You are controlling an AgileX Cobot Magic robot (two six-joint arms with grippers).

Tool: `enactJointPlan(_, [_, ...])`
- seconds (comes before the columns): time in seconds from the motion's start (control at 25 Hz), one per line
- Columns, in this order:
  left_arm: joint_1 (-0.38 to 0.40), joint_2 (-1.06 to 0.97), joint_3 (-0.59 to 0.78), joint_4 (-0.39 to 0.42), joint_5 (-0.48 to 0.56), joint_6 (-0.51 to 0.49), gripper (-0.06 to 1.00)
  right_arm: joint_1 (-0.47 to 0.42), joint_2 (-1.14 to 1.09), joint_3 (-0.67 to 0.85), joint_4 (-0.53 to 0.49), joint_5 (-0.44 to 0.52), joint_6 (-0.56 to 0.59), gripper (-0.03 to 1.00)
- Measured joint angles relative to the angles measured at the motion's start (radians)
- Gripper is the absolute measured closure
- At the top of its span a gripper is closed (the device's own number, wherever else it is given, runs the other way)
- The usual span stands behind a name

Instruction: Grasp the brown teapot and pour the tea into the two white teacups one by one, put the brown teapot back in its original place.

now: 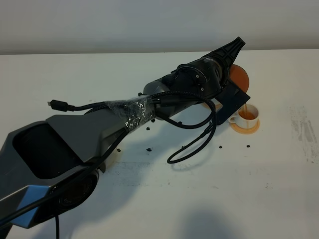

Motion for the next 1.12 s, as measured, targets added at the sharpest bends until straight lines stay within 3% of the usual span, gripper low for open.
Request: enactJointPlan(1.12, [0.000, 0.000, 0.000, 0.058, -0.003, 0.003, 0.87, 0.000, 0.000, 0.000, 0.000, 0.000, 0.000, 0.53])
